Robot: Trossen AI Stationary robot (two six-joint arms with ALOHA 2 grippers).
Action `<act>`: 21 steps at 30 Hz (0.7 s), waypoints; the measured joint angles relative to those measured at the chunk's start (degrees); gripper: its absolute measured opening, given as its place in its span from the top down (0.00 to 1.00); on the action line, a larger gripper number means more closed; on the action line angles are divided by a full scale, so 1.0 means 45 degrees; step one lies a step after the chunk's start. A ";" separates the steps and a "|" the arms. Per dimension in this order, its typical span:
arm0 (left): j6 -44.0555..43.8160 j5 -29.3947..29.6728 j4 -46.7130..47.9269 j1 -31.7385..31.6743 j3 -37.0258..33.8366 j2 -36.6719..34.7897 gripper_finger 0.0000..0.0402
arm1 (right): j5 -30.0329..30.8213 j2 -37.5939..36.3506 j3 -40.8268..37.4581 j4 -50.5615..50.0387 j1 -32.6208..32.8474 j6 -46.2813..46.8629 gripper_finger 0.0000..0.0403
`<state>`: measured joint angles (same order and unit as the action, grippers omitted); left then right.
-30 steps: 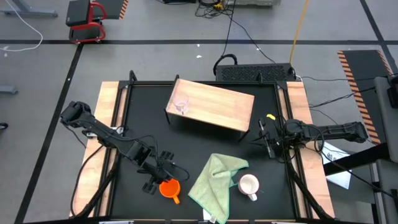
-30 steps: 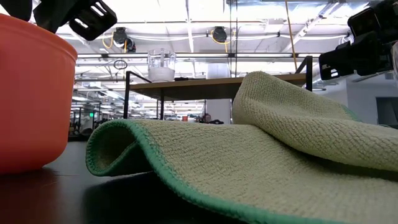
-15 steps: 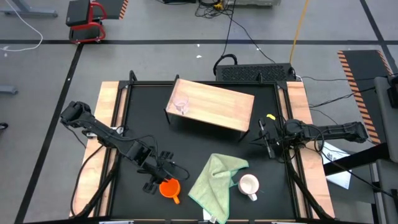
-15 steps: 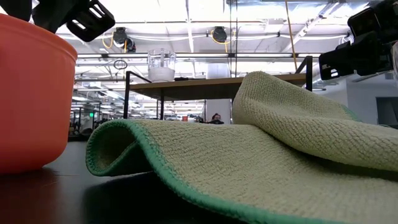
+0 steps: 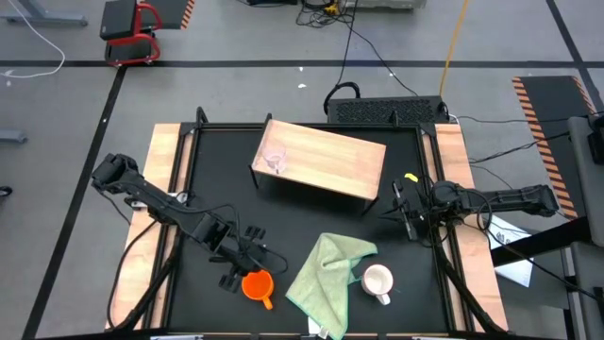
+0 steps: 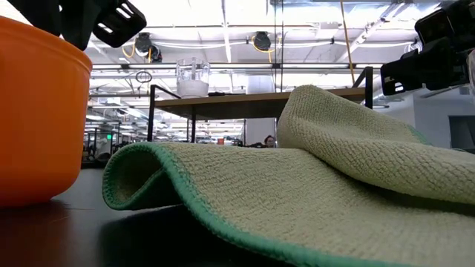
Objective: Stack small to large cups/mugs on shelf
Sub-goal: Put the orange mug on the shelf
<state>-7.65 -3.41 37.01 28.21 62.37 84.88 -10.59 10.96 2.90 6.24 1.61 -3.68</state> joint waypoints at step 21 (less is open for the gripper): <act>-0.0673 0.0775 0.0126 -0.0277 0.0000 -0.0005 0.78 | 0.0000 0.0000 0.0004 -0.0005 0.0001 0.0001 1.00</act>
<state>-10.68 0.08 37.58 26.96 62.37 84.86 -10.59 10.96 2.92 6.22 1.61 -3.68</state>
